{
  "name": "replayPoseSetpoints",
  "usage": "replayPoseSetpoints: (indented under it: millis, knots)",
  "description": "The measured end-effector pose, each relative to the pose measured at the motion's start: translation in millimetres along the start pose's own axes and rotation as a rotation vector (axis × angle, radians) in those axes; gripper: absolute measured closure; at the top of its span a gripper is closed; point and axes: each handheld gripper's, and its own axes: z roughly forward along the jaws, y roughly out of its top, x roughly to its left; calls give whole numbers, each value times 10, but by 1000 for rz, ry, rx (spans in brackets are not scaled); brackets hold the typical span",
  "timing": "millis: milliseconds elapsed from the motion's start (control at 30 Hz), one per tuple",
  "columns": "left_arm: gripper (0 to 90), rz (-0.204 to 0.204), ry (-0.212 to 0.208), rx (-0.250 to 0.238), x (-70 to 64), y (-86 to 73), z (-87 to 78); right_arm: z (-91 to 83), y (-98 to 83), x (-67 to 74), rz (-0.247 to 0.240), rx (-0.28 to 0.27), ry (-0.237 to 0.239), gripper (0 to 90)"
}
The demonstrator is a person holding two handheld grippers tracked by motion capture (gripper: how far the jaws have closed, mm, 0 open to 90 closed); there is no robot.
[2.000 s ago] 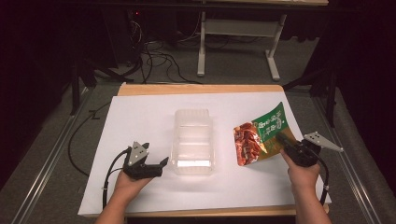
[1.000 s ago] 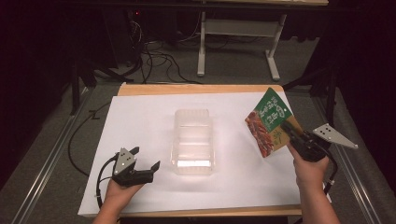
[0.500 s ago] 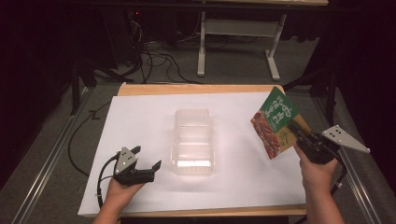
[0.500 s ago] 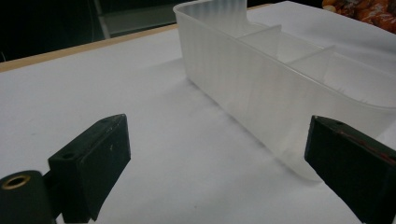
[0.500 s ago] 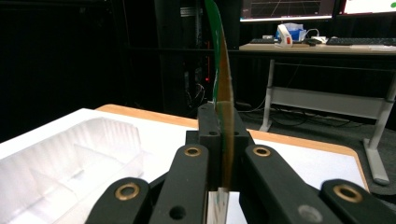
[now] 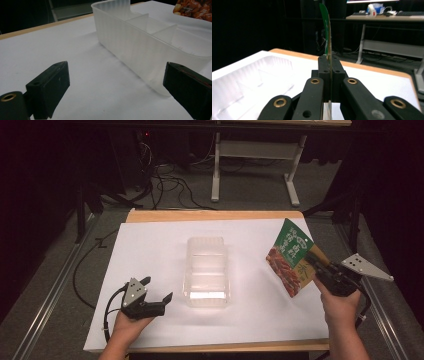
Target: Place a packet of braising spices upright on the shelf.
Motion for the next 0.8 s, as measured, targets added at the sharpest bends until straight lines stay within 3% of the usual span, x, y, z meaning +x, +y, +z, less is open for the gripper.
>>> replayPoseSetpoints:
  millis: [267,400,600,800]
  knots:
    - [73,4,1,0,4,-1,-2,159,-101,-7,16,56,13,900]
    - [73,13,-3,1,-4,0,-9,194,-137,3,10,44,10,897]
    - [73,13,-4,1,-11,0,-6,230,-218,-17,27,40,14,784]
    - [73,14,-3,2,-10,2,-6,257,-310,-76,55,63,3,799]
